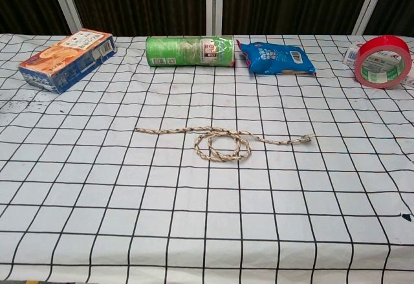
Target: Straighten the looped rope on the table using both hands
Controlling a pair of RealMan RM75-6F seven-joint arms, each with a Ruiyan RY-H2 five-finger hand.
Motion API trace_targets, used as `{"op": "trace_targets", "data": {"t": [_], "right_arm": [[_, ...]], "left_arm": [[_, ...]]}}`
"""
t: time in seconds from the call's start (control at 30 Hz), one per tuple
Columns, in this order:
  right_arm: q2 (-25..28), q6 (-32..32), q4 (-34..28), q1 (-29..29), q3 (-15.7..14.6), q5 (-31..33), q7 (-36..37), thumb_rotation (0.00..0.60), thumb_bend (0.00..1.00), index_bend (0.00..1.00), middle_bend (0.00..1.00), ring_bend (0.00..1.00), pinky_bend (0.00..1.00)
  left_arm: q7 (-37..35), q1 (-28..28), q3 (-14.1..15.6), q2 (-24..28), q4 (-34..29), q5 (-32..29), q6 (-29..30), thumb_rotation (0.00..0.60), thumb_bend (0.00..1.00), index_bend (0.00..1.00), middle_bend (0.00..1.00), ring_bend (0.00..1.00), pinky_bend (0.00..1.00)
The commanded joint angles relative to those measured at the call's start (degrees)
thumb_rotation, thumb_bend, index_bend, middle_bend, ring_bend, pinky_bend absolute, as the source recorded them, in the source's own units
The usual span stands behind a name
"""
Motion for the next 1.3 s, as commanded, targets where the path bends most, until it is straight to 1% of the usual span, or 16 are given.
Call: {"op": "trace_targets", "data": {"t": [0.03,0.33,0.47,0.6,0.73,0.83,0.93,1.07,1.17,1.3], "right_arm": [[0.09,0.04,-0.16,-0.05,-0.06,-0.07,-0.11,0.600,0.25,0.00,0.00,0.00,0.00],[0.22,-0.13,-0.53,0.09,0.29,0.28,-0.01,0.600,0.25,0.00,0.00,0.00,0.00],[0.18,-0.71,-0.63,0.30,0.04,0.16,-0.30,0.600,0.25,0.00,0.00,0.00,0.00],[0.32,-1.05,-0.32,0.41,-0.17,0.05,-0.83,0.600,0.25,0.00,0.00,0.00,0.00],[0.79,-1.31,-0.77,0.47,0.29,0.99,-0.84,0.600,0.25,0.00,0.00,0.00,0.00],[1.08,-1.39,-1.19,0.65,0.56,1.16,-1.01,0.600,0.25,0.00,0.00,0.00,0.00],[1.25,-1.60,-1.58,0.84,0.50,0.91,-1.02,0.600,0.25,0.00,0.00,0.00,0.00],[1.67,-1.63,-1.81,0.95,0.64,0.90,-0.69,0.600,0.25,0.00,0.00,0.00,0.00],[2.15,-1.64,-1.83,0.84,0.78,1.34,-0.33,0.600,0.25,0.00,0.00,0.00,0.00],[2.69,-1.74,-1.71,0.79,1.15,2.14,0.19,0.600,0.25,0.00,0.00,0.00,0.00]], "left_arm": [[-0.35,-0.03,0.04,-0.28,0.30,-0.03,-0.09,0.600,0.06,0.16,0.13,0.04,0.13],[-0.09,-0.90,0.06,-0.01,-0.18,0.78,-0.77,0.600,0.06,0.17,0.13,0.04,0.13],[-0.22,-2.41,0.26,0.00,-1.10,1.63,-2.87,0.600,0.06,0.17,0.13,0.04,0.13],[-0.50,-4.99,0.38,-1.26,-0.76,2.90,-6.10,0.600,0.06,0.18,0.13,0.04,0.13],[0.89,-8.42,-0.22,-4.15,-0.80,3.50,-9.83,0.600,0.07,0.19,0.13,0.06,0.25],[4.57,-11.49,-0.90,-7.04,-0.73,3.51,-12.99,0.600,0.08,0.20,0.14,0.09,0.28],[9.09,-14.56,-1.96,-9.80,-1.06,2.46,-16.21,0.600,0.09,0.22,0.15,0.10,0.28],[15.22,-18.35,-3.81,-13.13,-1.25,-0.63,-20.02,0.600,0.09,0.24,0.15,0.10,0.27],[18.49,-20.70,-4.99,-15.19,-0.99,-3.53,-22.44,0.600,0.09,0.25,0.15,0.10,0.27],[19.36,-23.73,-6.36,-17.39,-0.59,-8.47,-26.74,0.600,0.10,0.26,0.16,0.10,0.26]]}}
